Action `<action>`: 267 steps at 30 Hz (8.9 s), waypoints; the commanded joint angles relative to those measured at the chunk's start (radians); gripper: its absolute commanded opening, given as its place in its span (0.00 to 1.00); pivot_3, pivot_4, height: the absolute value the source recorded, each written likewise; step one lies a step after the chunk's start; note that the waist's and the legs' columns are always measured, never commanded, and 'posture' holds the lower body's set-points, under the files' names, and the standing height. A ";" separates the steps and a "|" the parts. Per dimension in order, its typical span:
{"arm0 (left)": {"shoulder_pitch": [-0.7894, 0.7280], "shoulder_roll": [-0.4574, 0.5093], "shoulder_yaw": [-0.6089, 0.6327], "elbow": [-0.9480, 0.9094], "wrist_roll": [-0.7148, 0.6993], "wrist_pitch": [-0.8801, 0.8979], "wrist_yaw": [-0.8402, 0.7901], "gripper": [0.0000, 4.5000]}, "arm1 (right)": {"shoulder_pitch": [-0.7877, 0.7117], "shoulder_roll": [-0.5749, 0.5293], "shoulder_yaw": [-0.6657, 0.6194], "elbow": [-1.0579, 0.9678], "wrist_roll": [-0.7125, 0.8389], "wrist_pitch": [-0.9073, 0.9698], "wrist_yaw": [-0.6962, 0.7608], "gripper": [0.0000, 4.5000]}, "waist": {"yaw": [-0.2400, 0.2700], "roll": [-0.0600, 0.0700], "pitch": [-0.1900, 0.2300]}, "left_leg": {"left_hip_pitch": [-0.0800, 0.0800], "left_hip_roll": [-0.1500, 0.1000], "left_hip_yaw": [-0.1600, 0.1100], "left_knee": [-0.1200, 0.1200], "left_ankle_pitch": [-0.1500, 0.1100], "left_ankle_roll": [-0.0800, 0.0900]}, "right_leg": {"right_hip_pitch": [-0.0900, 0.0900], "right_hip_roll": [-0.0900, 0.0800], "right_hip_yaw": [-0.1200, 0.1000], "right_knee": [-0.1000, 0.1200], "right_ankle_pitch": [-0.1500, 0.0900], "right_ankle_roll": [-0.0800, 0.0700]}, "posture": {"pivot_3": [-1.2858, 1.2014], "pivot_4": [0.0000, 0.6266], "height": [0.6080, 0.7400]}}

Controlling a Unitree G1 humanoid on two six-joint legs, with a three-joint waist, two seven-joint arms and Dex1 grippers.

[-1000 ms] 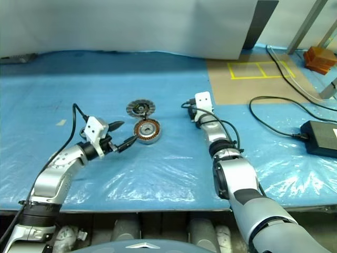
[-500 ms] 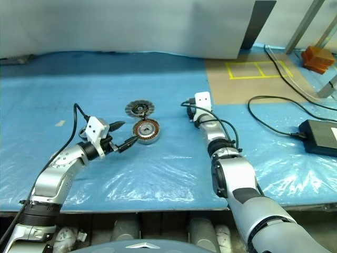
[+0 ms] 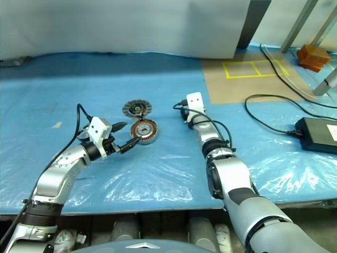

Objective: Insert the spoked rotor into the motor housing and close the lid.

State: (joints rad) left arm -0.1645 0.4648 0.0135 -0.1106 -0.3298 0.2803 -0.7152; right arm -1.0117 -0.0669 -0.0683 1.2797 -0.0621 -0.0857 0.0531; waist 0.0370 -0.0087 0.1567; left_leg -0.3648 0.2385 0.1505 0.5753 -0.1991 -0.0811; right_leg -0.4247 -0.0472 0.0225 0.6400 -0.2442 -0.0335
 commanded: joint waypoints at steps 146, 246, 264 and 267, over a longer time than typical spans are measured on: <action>0.042 -0.057 -0.026 -0.095 -0.003 0.016 0.039 1.00 | 0.481 -0.320 0.171 -1.256 0.176 0.570 0.513 0.42 | 0.048 0.005 0.005 | -0.002 0.000 -0.001 -0.001 0.000 0.000 | 0.001 0.000 0.000 -0.001 0.002 0.004 | 0.52 0.24 1.00; 0.218 0.079 0.079 -0.205 -0.119 0.024 -0.101 1.00 | 0.198 -0.064 0.357 -0.658 0.150 0.237 0.910 0.12 | 0.006 -0.002 0.001 | 0.000 0.001 -0.001 -0.010 -0.001 -0.001 | 0.003 0.005 0.001 -0.015 0.004 0.005 | 0.52 0.24 1.00; 0.216 0.067 0.067 -0.184 -0.099 0.011 -0.087 1.00 | 0.182 -0.035 0.349 -0.587 0.114 0.191 0.908 0.12 | 0.005 -0.002 0.001 | 0.000 0.002 0.000 -0.007 -0.001 -0.001 | 0.003 0.005 0.001 -0.014 0.005 0.004 | 0.52 0.24 1.00; 0.219 0.066 0.069 -0.181 -0.095 0.010 -0.086 1.00 | 0.182 -0.034 0.349 -0.591 0.115 0.193 0.915 0.12 | 0.005 -0.002 0.001 | 0.000 0.002 0.000 -0.007 -0.001 -0.001 | 0.003 0.005 0.001 -0.014 0.005 0.003 | 0.52 0.24 1.00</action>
State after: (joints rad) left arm 0.0529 0.5341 0.0786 -0.2820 -0.4229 0.3128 -0.8020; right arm -0.8276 -0.1085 0.2827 0.7157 0.0535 0.1126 0.9586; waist 0.0422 -0.0108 0.1575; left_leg -0.3647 0.2406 0.1500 0.5680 -0.1997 -0.0820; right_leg -0.4220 -0.0423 0.0233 0.6265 -0.2390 -0.0300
